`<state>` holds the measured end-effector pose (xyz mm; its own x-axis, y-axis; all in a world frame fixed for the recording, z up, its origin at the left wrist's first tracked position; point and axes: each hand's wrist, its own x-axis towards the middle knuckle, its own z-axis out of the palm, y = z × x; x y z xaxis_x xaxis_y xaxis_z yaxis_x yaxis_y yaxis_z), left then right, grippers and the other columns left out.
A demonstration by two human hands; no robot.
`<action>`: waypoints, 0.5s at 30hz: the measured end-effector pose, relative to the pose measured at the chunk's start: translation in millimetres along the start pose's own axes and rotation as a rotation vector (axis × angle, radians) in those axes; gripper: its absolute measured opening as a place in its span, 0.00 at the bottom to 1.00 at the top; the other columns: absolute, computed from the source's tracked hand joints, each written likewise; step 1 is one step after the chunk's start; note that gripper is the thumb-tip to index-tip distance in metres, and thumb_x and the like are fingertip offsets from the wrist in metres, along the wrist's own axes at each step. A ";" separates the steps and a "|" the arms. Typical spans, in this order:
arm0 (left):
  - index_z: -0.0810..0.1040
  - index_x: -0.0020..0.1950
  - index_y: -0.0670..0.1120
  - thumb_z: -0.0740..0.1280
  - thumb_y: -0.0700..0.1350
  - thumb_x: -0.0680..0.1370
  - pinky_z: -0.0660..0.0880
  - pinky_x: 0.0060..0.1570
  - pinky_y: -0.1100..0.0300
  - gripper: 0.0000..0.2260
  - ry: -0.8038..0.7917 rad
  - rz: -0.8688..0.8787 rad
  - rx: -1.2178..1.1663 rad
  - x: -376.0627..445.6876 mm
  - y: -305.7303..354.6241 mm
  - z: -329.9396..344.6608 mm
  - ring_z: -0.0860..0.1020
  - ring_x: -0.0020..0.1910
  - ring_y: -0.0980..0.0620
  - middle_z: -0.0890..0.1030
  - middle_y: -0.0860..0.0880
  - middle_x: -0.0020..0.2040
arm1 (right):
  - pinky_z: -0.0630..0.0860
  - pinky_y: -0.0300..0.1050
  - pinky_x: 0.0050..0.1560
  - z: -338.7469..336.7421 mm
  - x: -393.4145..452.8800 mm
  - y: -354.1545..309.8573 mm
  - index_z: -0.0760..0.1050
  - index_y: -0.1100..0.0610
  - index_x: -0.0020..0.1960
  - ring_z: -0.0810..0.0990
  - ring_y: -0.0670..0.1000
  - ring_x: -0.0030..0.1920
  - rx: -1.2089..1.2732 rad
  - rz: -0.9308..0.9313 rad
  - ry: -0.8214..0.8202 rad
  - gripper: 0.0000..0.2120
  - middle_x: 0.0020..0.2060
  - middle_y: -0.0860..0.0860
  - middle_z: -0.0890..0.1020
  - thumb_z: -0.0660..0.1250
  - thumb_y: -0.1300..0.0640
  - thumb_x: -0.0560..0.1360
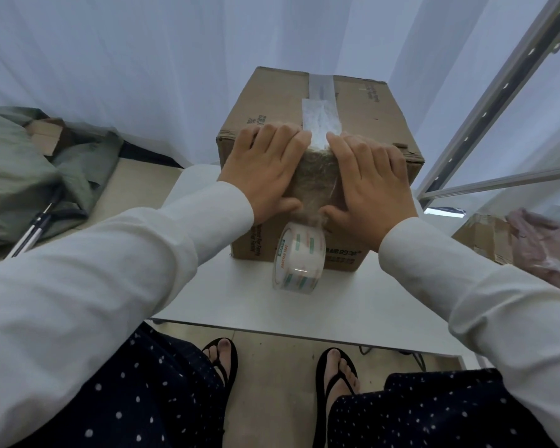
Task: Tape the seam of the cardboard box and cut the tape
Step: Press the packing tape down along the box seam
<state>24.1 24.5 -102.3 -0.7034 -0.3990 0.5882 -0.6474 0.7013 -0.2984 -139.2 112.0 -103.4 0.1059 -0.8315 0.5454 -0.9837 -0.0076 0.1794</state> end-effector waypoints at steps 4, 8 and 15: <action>0.62 0.63 0.41 0.73 0.63 0.56 0.58 0.55 0.50 0.45 0.003 -0.060 0.036 -1.7 7.3 5.8 0.68 0.55 0.43 0.75 0.40 0.57 | 0.51 0.55 0.64 6.0 0.8 -9.3 0.54 0.58 0.69 0.62 0.59 0.62 -0.022 0.046 0.033 0.47 0.63 0.61 0.71 0.73 0.43 0.60; 0.62 0.63 0.41 0.74 0.63 0.55 0.58 0.55 0.50 0.46 0.004 -0.059 0.040 -1.4 7.6 7.1 0.64 0.55 0.44 0.75 0.40 0.57 | 0.53 0.55 0.64 8.5 0.4 -7.1 0.54 0.59 0.69 0.65 0.60 0.62 -0.059 0.028 0.031 0.44 0.62 0.62 0.72 0.73 0.52 0.60; 0.58 0.68 0.44 0.76 0.56 0.58 0.56 0.60 0.50 0.46 -0.037 0.048 -0.093 -7.8 -6.2 -6.1 0.65 0.61 0.43 0.73 0.40 0.63 | 0.51 0.55 0.71 -17.0 -21.0 29.9 0.53 0.56 0.72 0.57 0.58 0.71 0.064 -0.132 -0.098 0.40 0.70 0.59 0.64 0.70 0.58 0.66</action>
<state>35.4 26.9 -100.5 -0.7442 -0.3841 0.5465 -0.5842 0.7710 -0.2536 -168.4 138.6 -95.5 0.2232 -0.8710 0.4376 -0.9697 -0.1528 0.1904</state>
